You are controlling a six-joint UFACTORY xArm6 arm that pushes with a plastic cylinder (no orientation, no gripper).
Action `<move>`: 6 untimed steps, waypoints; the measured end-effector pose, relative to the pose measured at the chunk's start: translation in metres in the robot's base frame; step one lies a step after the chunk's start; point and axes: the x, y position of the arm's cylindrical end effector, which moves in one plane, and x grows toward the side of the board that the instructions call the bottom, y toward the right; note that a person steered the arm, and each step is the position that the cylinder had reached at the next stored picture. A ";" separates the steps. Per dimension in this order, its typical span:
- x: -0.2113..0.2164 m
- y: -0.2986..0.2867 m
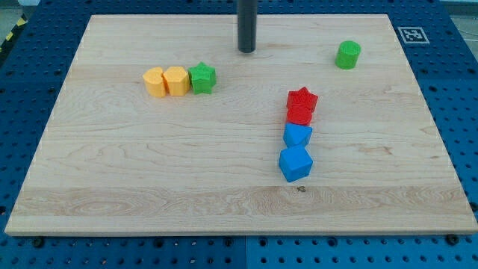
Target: Move the green circle towards the green star
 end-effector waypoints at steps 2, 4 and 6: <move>-0.017 0.062; -0.033 0.157; 0.015 0.213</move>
